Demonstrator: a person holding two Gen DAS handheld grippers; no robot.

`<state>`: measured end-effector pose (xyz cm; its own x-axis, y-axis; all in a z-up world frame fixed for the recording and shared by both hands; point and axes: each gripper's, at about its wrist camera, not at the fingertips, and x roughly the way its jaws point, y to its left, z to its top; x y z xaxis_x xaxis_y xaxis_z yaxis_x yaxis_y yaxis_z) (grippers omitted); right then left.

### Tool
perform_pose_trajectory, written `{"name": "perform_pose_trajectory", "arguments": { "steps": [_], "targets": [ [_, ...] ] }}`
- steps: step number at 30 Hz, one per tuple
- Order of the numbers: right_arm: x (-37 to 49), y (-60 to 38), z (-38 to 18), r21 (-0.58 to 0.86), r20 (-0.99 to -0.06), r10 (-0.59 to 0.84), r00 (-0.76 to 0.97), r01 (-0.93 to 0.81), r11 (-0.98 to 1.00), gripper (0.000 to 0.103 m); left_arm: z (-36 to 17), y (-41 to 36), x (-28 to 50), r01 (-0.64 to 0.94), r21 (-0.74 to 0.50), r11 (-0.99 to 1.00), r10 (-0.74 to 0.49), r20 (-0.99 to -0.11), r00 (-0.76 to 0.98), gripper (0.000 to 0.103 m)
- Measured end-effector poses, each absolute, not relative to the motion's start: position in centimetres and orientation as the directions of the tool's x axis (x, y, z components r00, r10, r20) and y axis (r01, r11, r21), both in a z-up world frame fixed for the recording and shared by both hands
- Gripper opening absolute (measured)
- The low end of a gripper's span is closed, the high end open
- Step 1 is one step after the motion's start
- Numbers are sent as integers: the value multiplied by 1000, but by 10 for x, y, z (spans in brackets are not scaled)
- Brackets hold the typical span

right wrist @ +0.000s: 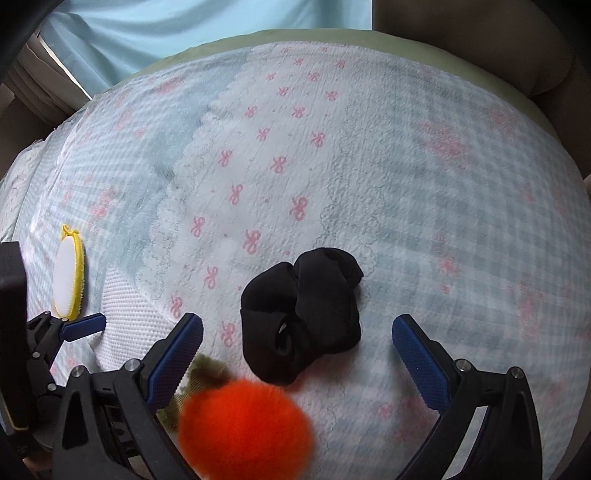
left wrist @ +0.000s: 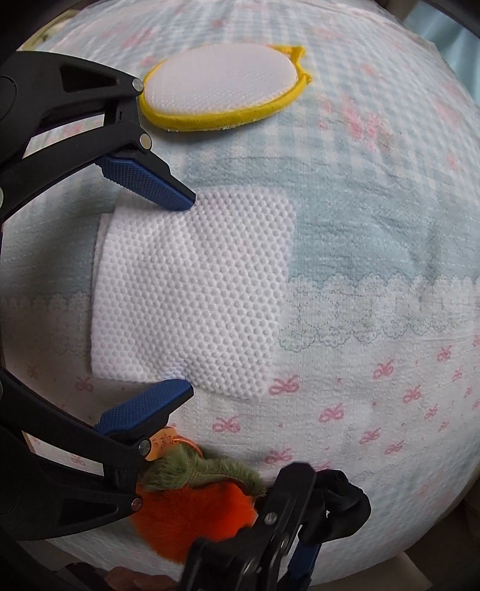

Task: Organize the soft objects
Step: 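Grasp the white mesh cloth with left tool while right tool grasps black sock, then carry mesh cloth and black sock over the box and open both tools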

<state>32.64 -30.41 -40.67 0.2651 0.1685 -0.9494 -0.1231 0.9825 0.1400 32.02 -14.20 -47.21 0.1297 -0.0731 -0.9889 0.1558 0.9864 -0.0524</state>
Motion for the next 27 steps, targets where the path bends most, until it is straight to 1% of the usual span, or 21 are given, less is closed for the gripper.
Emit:
{"name": "perform_pose_trajectory", "arguments": {
  "steps": [1,2,3,4,5,6,7,8,9,10,11,14,21,27],
  "targets": [
    [328,-304,-409,139,-950,168,264,-126,982,94,-472,-141,319,156,-51,986,-72,-988,134,88],
    [329,-303,-412,139,-951,169,260,-131,982,86,-471,-139,319,153,-48,987,-70,-988,137,83],
    [330,-302,-416,142,-952,173,251,-135,981,81,-470,-137,318,146,-47,988,-68,-988,139,80],
    [332,-301,-419,142,-954,173,244,-138,980,79,-469,-134,318,136,-48,990,-67,-988,141,72],
    [331,-301,-421,131,-955,164,247,-143,981,72,-467,-132,319,124,-51,991,-68,-987,144,60],
    [331,-299,-420,116,-953,154,259,-154,981,63,-463,-127,320,108,-54,993,-69,-986,149,53],
    [330,-297,-420,103,-952,145,269,-164,981,58,-461,-124,321,96,-58,994,-72,-986,153,38],
    [329,-296,-419,88,-952,133,275,-172,981,51,-458,-120,323,81,-63,995,-75,-985,157,24],
    [328,-295,-418,68,-952,117,284,-177,982,44,-456,-116,324,69,-68,995,-79,-984,159,18],
    [328,-295,-418,65,-951,115,288,-178,982,40,-455,-113,326,58,-77,995,-85,-983,160,13],
    [328,-295,-418,61,-950,112,292,-176,983,33,-454,-109,328,51,-88,995,-95,-983,157,12],
    [328,-299,-415,66,-947,110,302,-153,986,27,-448,-105,329,53,-85,995,-93,-982,164,10],
    [326,-309,-400,83,-941,120,316,-128,988,26,-425,-98,333,52,-92,994,-100,-976,192,9],
    [320,-311,-372,84,-931,120,346,-119,989,26,-385,-89,333,64,-103,993,-116,-964,240,9]
  ]
}}
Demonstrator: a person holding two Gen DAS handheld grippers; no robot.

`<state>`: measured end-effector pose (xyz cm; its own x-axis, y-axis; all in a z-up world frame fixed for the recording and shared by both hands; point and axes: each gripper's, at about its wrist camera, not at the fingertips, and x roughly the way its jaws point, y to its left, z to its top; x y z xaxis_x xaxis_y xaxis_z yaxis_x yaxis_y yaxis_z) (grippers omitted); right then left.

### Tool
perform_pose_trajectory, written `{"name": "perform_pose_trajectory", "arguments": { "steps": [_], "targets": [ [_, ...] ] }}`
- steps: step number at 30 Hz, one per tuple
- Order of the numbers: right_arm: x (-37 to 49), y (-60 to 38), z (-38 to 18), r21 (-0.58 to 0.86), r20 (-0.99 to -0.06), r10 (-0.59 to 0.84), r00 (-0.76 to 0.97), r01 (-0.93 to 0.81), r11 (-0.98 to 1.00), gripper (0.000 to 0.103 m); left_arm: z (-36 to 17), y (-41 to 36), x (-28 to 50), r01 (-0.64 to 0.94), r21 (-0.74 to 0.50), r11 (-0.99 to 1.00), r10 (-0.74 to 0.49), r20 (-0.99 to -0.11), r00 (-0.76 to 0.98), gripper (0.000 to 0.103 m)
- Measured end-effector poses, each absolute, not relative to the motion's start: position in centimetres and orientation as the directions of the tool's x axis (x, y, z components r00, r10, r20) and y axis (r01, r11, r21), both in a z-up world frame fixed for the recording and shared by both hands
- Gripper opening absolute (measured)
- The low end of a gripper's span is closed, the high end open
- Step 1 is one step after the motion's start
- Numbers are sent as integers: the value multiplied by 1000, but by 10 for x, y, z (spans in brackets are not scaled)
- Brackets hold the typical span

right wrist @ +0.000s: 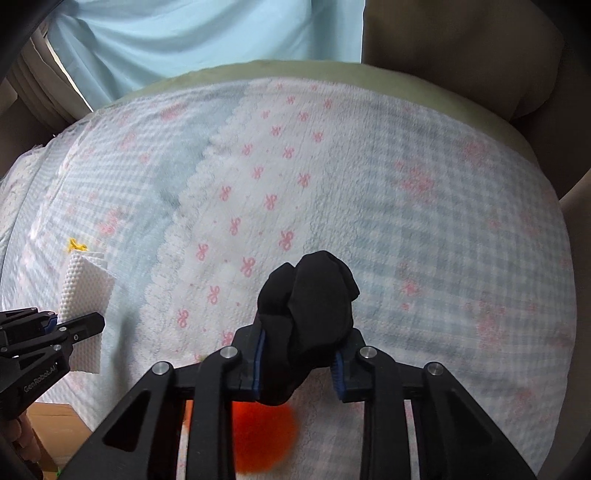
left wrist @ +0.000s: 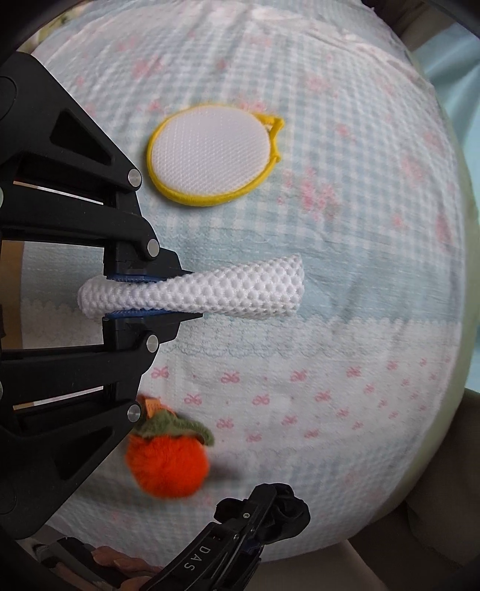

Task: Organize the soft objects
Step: 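Carry mesh cloth and black sock over the box and open both tools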

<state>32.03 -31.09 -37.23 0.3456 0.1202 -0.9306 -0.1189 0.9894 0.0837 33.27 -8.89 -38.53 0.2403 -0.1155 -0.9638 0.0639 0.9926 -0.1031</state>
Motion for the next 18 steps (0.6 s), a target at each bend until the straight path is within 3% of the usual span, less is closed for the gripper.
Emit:
{"name": "perform_pose_trajectory", "arguments": {
  "steps": [18],
  "targets": [
    [257,-287,-228,117,-871,145,469,-89,989,26,-229,-104,246,86,-118,989,-144,-894,425,9]
  ]
}}
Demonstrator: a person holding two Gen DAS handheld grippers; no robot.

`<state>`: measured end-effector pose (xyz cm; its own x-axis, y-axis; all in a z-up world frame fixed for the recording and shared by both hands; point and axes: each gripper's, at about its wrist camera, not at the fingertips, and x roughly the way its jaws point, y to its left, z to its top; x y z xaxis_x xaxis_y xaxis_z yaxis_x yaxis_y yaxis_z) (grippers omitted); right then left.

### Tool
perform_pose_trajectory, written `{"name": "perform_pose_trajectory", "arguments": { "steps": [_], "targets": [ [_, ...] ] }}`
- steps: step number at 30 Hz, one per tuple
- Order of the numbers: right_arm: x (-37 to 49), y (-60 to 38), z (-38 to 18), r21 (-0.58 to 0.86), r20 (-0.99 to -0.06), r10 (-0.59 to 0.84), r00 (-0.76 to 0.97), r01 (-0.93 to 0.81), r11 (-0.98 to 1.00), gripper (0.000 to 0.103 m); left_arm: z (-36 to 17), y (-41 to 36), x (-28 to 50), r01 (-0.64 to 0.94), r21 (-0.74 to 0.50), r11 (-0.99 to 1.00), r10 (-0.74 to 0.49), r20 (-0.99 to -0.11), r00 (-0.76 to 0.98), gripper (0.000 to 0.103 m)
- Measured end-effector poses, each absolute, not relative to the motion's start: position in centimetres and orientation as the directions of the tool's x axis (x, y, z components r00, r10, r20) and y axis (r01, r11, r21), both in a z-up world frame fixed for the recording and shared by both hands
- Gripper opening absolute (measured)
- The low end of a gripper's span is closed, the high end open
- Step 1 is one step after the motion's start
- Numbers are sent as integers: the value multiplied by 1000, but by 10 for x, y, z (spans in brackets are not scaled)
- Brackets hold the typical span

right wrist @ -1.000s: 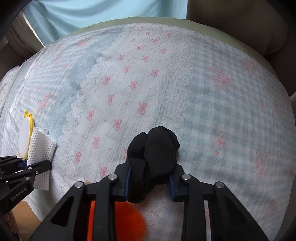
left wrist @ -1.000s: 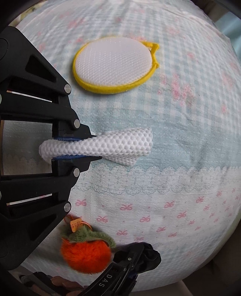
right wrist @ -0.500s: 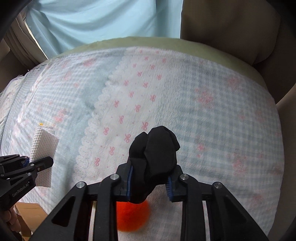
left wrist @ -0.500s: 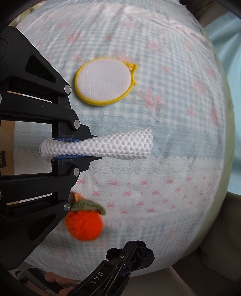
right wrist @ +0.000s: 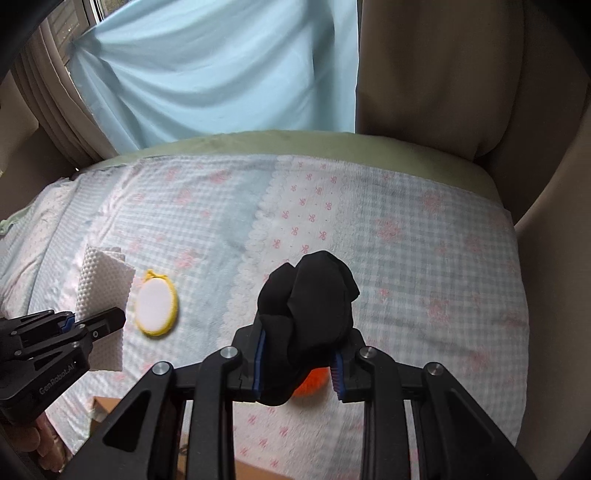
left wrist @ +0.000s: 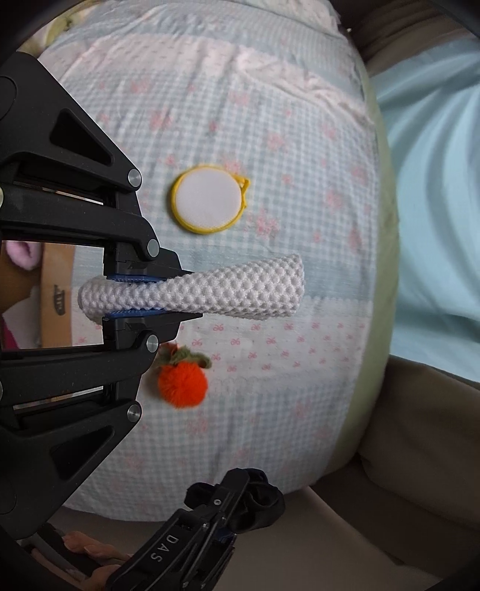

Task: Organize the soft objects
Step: 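Carry mesh cloth and black sock over the box and open both tools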

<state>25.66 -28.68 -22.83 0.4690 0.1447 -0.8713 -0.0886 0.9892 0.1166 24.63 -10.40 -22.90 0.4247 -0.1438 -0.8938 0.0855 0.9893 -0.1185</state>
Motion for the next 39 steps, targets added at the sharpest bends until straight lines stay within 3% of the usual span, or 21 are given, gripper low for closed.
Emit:
{"name": "perform_pose_trajectory", "arguments": {
  "steps": [8,16,28,39],
  "targets": [
    [189,-274,-171,142,-856,166,489,-85,986,26,-169,-87,173,80,-104,991,-129,-867,481,9],
    [113,-253,-140,156,-854,183,486,-95,983,26,-154,-66,100,77,-60,995,-89,-880,466,9],
    [15,-220,-158,182,-891,188,412,-54,982,26,-205,-52,19,193,-77,978,-140,-930,341,9],
    [-20,-186,-218,253,-939,229,256,67,965,26,-272,-46,13,322,-86,943,-164,-961,222,9]
  ]
}}
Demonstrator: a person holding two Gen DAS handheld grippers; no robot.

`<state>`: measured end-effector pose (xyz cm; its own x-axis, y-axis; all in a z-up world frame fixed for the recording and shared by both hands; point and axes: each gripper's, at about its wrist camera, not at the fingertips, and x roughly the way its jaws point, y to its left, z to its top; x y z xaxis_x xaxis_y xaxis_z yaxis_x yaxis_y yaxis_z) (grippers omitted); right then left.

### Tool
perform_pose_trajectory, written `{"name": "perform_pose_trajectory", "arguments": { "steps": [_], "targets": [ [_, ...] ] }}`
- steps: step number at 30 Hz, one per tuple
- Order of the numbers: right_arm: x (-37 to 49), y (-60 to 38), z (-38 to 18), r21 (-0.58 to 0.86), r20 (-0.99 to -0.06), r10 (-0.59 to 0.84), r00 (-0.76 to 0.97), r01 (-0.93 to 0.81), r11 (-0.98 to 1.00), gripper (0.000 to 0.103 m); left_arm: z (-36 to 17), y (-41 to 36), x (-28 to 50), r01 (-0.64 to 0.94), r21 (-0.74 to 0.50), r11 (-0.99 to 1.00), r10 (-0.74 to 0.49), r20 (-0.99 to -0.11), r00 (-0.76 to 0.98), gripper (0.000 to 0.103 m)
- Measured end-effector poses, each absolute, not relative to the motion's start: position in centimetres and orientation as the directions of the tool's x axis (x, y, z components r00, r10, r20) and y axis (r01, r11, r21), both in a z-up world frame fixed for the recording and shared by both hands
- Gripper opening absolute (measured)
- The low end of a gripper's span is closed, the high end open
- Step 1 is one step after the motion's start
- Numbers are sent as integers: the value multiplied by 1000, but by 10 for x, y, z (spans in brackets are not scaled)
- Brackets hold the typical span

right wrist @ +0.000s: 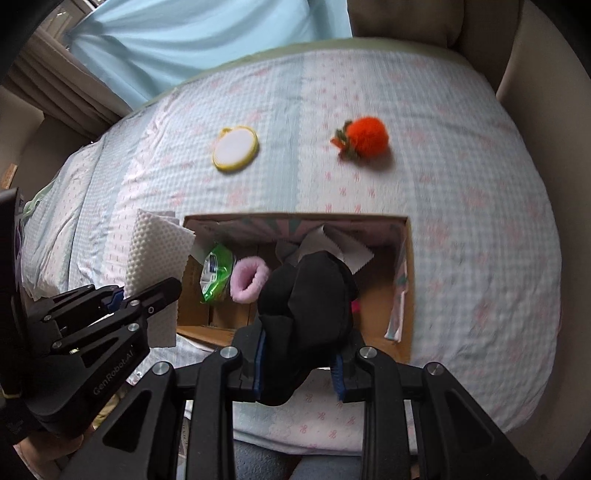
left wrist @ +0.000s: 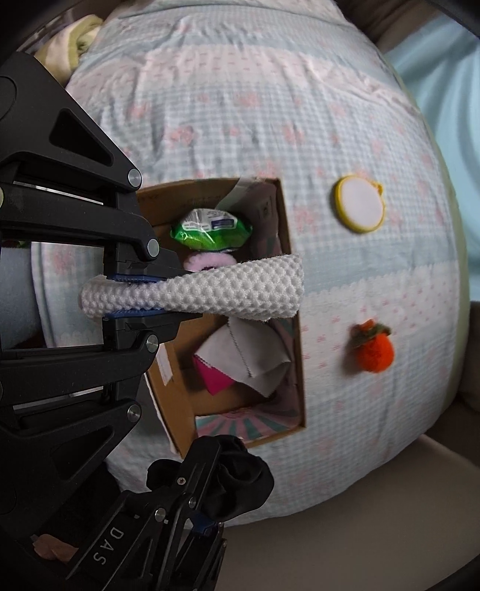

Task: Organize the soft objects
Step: 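Carry mesh cloth and black sock over the box and open both tools, then lift both tools away from the box toward the sponge and pompom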

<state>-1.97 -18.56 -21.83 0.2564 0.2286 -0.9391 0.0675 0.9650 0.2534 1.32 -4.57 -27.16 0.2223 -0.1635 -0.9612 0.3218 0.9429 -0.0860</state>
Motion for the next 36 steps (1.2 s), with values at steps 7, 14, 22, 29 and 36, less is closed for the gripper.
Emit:
{"name": "perform_pose_trajectory", "arguments": {
  "steps": [7,14,22,29,36],
  "targets": [
    [-12,-179,-269,276,-952,243,187,178,944,26,-330,-45,25,377,-99,921,-157,-979,128,9],
    [-9,-178,-307,269,-961,242,132,258,928,26,-360,-47,26,427,-98,899,-143,-987,76,9],
    [-2,-177,-325,304,-952,278,124,318,898,91,-367,-45,33,463,-42,885,-106,-988,113,102],
    [-3,-187,-331,283,-959,250,136,353,892,100,-380,-33,34,464,-47,884,-102,-990,95,103],
    [-6,-185,-319,278,-957,228,180,340,898,100,-366,-24,37,439,-55,897,-111,-988,103,103]
  ]
}}
